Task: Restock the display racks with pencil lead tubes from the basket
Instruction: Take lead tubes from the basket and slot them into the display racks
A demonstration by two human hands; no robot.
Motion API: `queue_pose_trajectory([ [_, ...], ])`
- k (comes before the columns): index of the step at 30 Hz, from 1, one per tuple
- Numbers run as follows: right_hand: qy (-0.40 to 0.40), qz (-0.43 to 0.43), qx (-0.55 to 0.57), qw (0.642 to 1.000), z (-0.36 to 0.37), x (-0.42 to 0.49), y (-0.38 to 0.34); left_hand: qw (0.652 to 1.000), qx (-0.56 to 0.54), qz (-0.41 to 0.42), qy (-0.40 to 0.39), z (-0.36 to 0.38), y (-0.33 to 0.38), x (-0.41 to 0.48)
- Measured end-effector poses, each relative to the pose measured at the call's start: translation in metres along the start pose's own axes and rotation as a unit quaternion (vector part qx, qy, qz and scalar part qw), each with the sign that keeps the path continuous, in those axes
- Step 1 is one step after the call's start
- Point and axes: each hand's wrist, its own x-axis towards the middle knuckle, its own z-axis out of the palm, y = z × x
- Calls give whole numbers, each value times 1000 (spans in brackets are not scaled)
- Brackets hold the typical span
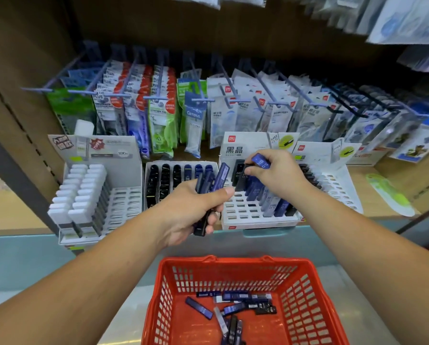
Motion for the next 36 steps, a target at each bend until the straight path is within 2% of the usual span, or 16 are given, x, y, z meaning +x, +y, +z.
queue_pose_trajectory([
  [4,-32,-8,20,999,1,4,-2,1000,-2,0,-1,-3,1,2],
  [9,-36,-19,17,999,7,7,0,1000,-15,-12,-11,-6,-1,4],
  [13,-39,-21,-179,983,10,8,2,999,-15,-26,-21,-7,-2,2],
  [16,-18,-34,-196,980,6,3,-7,1000,-3,-23,-18,-8,-2,2],
  [17,-6,-31,-166,986,2,1,-12,1000,9,-19,-18,-9,-1,1],
  [19,-14,-5,-18,1000,-5,-8,-28,999,37,-12,-22,-7,0,-2],
  [21,-83,59,137,985,-13,-21,-47,998,51,-4,-37,-4,1,-7],
  [23,-143,100,212,962,-19,-37,-64,997,54,4,-55,0,2,-14],
  [29,-167,108,283,938,-23,-75,-84,995,36,17,-87,5,7,-26],
  [32,-132,128,312,932,-18,-83,-81,992,-12,-7,-124,4,7,-31],
  [36,-105,147,319,930,-18,-88,-68,986,-94,-44,-130,-5,6,-31],
])
